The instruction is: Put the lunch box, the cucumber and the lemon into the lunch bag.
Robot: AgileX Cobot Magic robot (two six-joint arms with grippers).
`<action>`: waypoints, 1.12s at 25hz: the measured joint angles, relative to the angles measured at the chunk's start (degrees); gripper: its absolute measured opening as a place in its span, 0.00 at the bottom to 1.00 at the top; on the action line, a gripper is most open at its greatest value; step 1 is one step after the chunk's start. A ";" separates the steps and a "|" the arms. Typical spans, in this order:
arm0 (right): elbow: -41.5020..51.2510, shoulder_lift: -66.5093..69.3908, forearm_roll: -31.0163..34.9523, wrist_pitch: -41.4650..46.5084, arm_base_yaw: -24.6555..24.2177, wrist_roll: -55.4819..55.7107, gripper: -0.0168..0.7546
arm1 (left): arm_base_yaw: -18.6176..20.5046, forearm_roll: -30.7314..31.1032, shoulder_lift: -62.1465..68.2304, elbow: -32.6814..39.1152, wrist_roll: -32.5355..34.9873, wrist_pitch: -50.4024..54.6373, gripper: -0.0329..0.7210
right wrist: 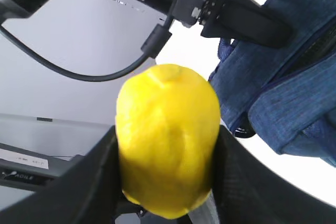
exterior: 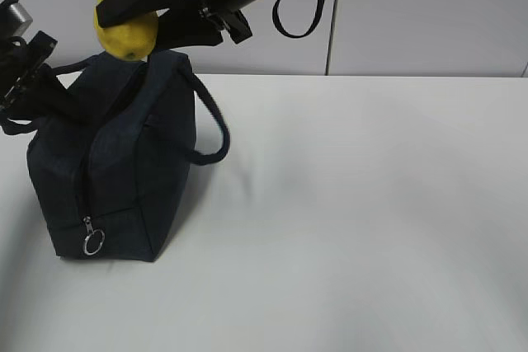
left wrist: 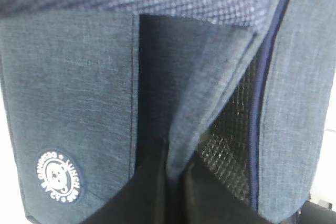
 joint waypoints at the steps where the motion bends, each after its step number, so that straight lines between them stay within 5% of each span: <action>1: -0.10 0.00 -0.91 0.29 0.00 -0.09 0.50 | 0.00 0.00 0.00 0.00 0.00 0.00 0.03; 7: -0.10 0.00 -3.32 -0.12 0.00 -0.22 0.50 | 0.00 -0.29 0.00 0.00 0.00 0.00 0.03; 12: -0.22 0.56 -2.80 -9.85 0.00 -0.22 0.50 | 0.00 -0.72 0.00 0.00 0.00 0.00 0.03; 22: -0.31 9.86 12.39 -14.59 0.47 -5.38 0.50 | 0.00 -2.79 0.00 0.00 0.35 0.13 0.03; 28: -0.31 13.41 6.57 -14.68 0.52 -5.85 0.50 | 0.00 -2.97 0.00 0.00 0.35 0.13 0.03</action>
